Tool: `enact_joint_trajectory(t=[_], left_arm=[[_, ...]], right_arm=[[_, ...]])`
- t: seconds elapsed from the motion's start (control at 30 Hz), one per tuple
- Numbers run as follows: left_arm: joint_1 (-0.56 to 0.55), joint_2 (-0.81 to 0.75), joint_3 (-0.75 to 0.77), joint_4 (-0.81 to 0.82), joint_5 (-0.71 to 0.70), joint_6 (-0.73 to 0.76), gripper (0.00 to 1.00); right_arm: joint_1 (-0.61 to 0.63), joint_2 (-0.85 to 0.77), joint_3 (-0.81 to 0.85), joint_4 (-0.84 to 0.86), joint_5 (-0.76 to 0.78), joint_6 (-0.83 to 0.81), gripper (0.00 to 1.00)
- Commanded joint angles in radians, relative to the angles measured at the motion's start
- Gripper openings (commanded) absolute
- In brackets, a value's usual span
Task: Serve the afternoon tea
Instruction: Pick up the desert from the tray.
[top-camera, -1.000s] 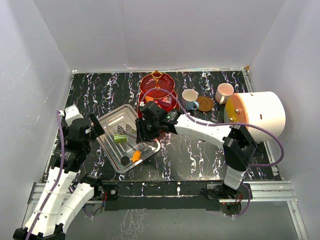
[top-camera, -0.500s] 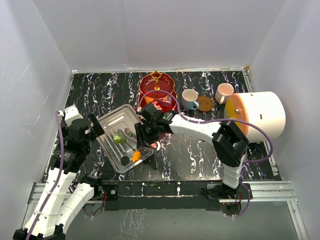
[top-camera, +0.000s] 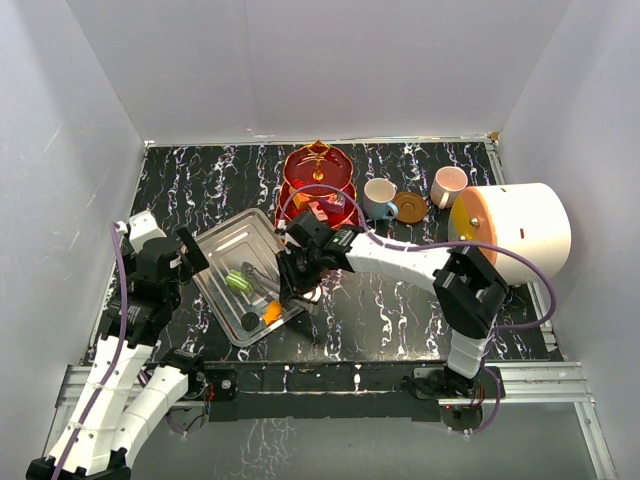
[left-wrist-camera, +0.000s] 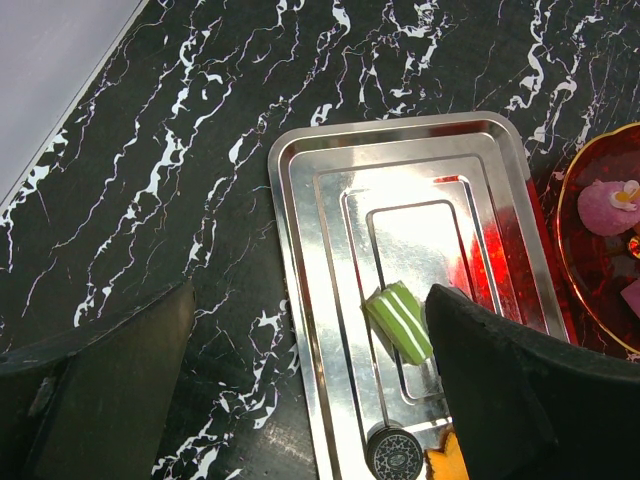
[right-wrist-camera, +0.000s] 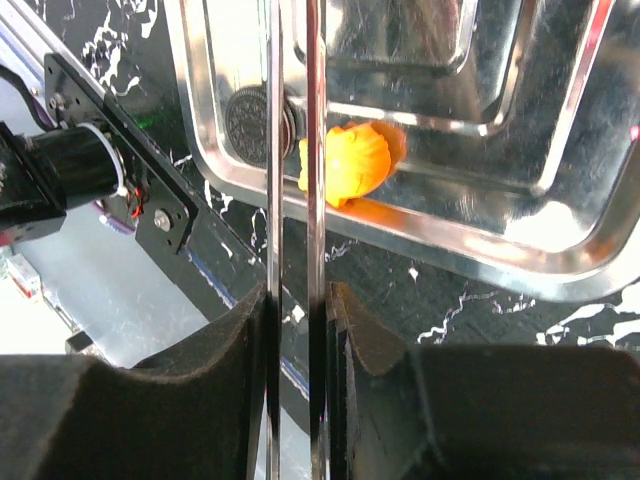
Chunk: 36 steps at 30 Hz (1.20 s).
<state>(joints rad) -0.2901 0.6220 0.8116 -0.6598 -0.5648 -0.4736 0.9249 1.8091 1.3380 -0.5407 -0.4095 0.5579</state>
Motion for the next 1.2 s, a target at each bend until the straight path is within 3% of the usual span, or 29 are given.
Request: enact_joint_trajectory(t=[0.0,0.27,0.37,0.57,1.17], left_arm=[[-0.001,-0.004,0.025,-0.008,-0.017,0.0,0.99],[-0.003,-0.004,0.024,-0.005,-0.017,0.0,0.99],[-0.002,0.002,0.024,-0.003,-0.012,0.002,0.99],[-0.001,0.01,0.024,0.0,-0.007,0.004,0.99],[-0.001,0.019,0.022,0.005,-0.004,0.009,0.99]], right_arm=[[0.002,-0.108,-0.023,0.049,-0.008,-0.004,0.19],[0.003,-0.17,-0.041,0.003,0.051,-0.01,0.17],[0.003,-0.187,-0.042,-0.032,0.094,-0.011,0.3],[0.003,-0.14,-0.068,0.02,0.041,0.041,0.37],[0.004,-0.033,-0.089,0.183,-0.077,0.102,0.36]])
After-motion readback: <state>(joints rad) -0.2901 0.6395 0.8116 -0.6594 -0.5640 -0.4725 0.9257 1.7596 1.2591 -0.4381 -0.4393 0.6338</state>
